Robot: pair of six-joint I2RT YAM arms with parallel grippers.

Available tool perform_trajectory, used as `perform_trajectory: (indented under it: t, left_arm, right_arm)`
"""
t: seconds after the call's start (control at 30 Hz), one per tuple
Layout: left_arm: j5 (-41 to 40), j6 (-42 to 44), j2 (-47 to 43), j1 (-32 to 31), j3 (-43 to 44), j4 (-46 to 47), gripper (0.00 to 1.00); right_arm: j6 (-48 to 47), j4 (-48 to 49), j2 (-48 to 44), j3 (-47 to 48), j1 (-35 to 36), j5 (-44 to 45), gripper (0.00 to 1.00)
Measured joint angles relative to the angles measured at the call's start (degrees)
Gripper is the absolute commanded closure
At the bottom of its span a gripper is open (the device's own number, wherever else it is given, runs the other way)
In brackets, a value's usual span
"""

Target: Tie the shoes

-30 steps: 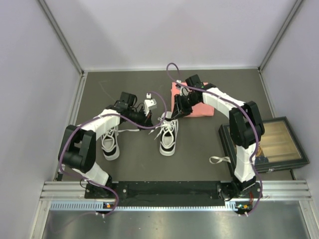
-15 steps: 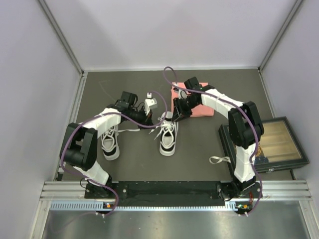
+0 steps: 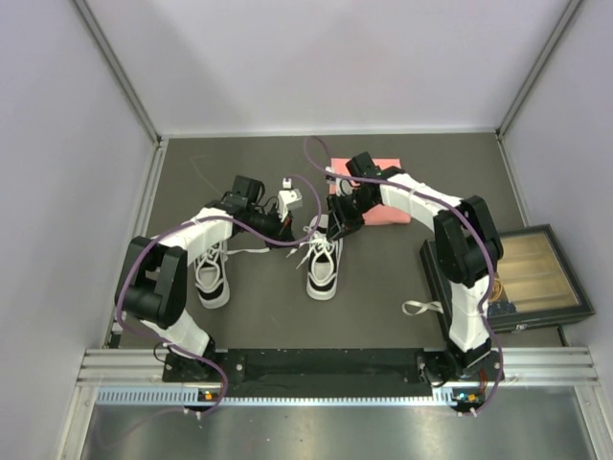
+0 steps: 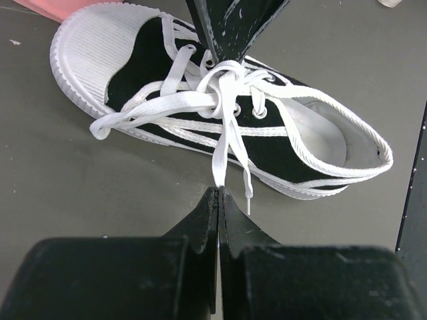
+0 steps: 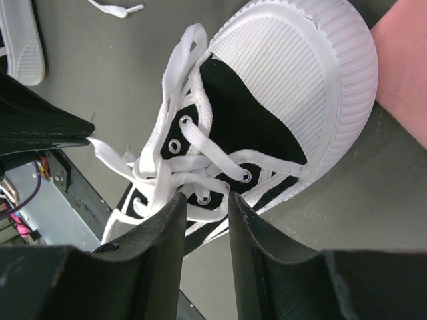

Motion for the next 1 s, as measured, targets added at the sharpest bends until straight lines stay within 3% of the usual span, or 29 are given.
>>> perform_trajectory:
  t: [0.2,0.67,1.0]
  left_arm:
    - [0.02,0.00,0.26,-0.02,0.50,0.04,1.00]
    - [0.00,-0.44,0.52,0.00,0.59,0.04,1.00]
    - [-0.04,-0.66,0.52,0.00,0.59,0.02,1.00]
  right_arm:
    - [-0.17,0.07,1.88,0.09,0.59,0.42,0.66]
    - [-0.87,-1.55,1.53,0.83,0.74,3.87,0.96]
    - [-1.22,-4.42,-2.67,0.85,0.81,7.10,1.00]
